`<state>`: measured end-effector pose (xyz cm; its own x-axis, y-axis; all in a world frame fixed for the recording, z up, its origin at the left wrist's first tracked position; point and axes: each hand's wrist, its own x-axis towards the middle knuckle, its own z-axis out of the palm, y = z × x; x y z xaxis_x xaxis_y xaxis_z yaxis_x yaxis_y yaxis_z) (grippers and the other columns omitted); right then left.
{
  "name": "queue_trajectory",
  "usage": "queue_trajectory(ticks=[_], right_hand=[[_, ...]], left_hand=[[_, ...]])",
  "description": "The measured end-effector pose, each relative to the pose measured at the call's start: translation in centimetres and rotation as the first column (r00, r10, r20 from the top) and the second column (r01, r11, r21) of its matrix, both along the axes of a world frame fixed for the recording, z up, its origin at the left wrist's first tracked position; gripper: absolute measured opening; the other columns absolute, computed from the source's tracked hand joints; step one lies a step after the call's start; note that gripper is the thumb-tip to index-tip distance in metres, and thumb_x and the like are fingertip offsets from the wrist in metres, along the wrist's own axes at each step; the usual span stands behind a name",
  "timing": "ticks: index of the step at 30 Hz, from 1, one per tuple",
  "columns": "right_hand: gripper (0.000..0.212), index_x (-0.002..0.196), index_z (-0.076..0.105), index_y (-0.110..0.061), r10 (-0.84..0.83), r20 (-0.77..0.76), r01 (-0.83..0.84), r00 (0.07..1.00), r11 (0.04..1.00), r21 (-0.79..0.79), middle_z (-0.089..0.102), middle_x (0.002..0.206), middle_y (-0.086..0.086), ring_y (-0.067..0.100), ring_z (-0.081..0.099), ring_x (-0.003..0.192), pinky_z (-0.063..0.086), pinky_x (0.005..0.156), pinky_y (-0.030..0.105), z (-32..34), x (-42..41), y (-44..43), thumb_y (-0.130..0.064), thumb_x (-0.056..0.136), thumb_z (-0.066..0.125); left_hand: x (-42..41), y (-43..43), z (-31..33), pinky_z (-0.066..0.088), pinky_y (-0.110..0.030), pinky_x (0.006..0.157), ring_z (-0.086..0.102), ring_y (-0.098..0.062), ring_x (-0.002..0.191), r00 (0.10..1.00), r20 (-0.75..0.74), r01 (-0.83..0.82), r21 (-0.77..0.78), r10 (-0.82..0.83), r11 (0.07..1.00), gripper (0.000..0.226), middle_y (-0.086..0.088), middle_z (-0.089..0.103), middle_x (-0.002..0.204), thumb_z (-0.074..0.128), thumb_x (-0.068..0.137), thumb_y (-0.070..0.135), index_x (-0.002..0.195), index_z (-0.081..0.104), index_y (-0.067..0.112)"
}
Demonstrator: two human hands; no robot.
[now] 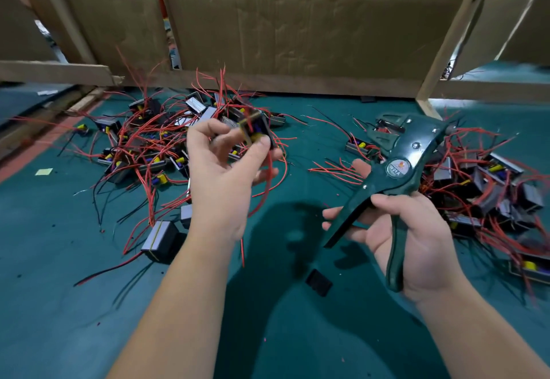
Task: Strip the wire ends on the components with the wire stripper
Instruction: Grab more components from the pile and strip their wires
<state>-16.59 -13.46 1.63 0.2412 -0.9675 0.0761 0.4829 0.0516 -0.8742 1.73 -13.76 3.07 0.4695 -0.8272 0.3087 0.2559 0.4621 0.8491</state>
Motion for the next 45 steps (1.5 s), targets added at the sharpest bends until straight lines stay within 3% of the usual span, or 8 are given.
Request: queue_trajectory(ticks=[4, 11, 14, 18, 27, 37, 42, 45], right_hand=[[0.047, 0.114, 0.056, -0.001, 0.066, 0.072, -0.072, 0.995, 0.994, 0.087, 0.071, 0.096, 0.009, 0.040, 0.066, 0.071, 0.056, 0.068, 0.055, 0.4, -0.1, -0.1, -0.012, 0.069, 0.051], [0.066, 0.111, 0.062, 0.002, 0.199, 0.213, -0.242, 0.956, 0.950, 0.198, 0.057, 0.128, 0.022, 0.040, 0.066, 0.071, 0.056, 0.064, 0.051, 1.0, -0.4, 0.0, -0.027, 0.052, 0.063], [0.057, 0.104, 0.068, -0.001, 0.319, 0.224, -0.358, 0.921, 0.920, 0.160, 0.056, 0.130, 0.022, 0.040, 0.066, 0.074, 0.055, 0.069, 0.053, 0.9, -0.4, 0.3, -0.031, 0.055, 0.069], [0.058, 0.104, 0.071, -0.003, 0.394, 0.194, -0.423, 0.898, 0.895, 0.139, 0.062, 0.121, 0.021, 0.040, 0.066, 0.074, 0.054, 0.072, 0.054, 0.7, -0.2, 0.5, -0.033, 0.054, 0.073], [0.066, 0.106, 0.067, 0.003, 0.368, 0.221, -0.401, 0.903, 0.907, 0.131, 0.066, 0.096, 0.026, 0.041, 0.065, 0.075, 0.055, 0.073, 0.056, 0.5, 0.4, 0.3, -0.029, 0.050, 0.078], [0.069, 0.108, 0.059, 0.000, 0.264, 0.229, -0.298, 0.937, 0.946, 0.126, 0.066, 0.094, 0.020, 0.038, 0.065, 0.075, 0.055, 0.074, 0.052, 0.5, 0.4, -0.1, -0.028, 0.048, 0.076], [0.068, 0.108, 0.059, 0.002, 0.200, 0.238, -0.237, 0.950, 0.961, 0.139, 0.061, 0.104, 0.017, 0.040, 0.065, 0.074, 0.056, 0.068, 0.051, 0.4, 0.3, 0.0, -0.027, 0.048, 0.073], [0.069, 0.107, 0.060, 0.002, 0.191, 0.222, -0.226, 0.956, 0.963, 0.147, 0.063, 0.103, 0.017, 0.040, 0.065, 0.074, 0.057, 0.067, 0.050, 0.5, 0.3, 0.0, -0.027, 0.046, 0.073]], left_hand=[[-0.2, -0.1, 0.2, 0.052, -0.020, 0.051, 0.071, -0.023, 0.066, 0.953, -0.250, 0.190, 0.064, -0.168, 0.980, 0.038, 0.001, 0.063, 0.074, 0.058, 0.086, -0.005, 0.105, 0.050, 0.027], [-0.4, -0.4, -0.3, 0.056, -0.023, 0.058, 0.072, -0.023, 0.076, 0.939, -0.253, 0.272, 0.137, -0.232, 0.952, 0.018, 0.002, 0.067, 0.077, 0.054, 0.091, 0.001, 0.095, 0.058, 0.018], [-0.5, -0.3, -0.6, 0.057, -0.028, 0.057, 0.071, -0.018, 0.071, 0.976, -0.001, 0.208, 0.322, -0.219, 0.924, 0.011, 0.004, 0.068, 0.078, 0.051, 0.097, 0.020, 0.094, 0.061, 0.018], [-0.9, -0.2, -1.5, 0.047, -0.028, 0.048, 0.062, -0.024, 0.056, 0.862, 0.442, 0.055, 0.402, -0.246, 0.914, 0.066, -0.011, 0.065, 0.061, 0.034, 0.095, 0.058, 0.070, 0.063, 0.004], [-1.6, 0.2, -1.8, 0.047, -0.032, 0.057, 0.054, -0.018, 0.052, 0.793, 0.410, 0.272, 0.423, -0.450, 0.864, 0.019, -0.004, 0.059, 0.061, 0.062, 0.091, 0.017, 0.074, 0.062, 0.009], [-2.0, 0.4, -1.1, 0.047, -0.028, 0.056, 0.055, -0.017, 0.061, 0.784, 0.069, 0.534, 0.434, -0.617, 0.726, 0.021, -0.016, 0.062, 0.083, 0.040, 0.090, 0.008, 0.091, 0.060, 0.003], [0.4, 0.2, -1.2, 0.043, -0.046, 0.099, 0.062, -0.024, 0.092, 0.715, 0.370, 0.327, 0.574, -0.594, 0.751, 0.019, 0.001, 0.069, 0.081, 0.053, 0.089, 0.014, 0.089, 0.072, 0.017], [0.9, 0.5, -1.4, 0.043, -0.027, 0.083, 0.056, -0.006, 0.077, 0.638, 0.439, 0.299, 0.615, -0.632, 0.729, 0.026, 0.011, 0.066, 0.073, 0.046, 0.100, 0.017, 0.103, 0.069, 0.028]])
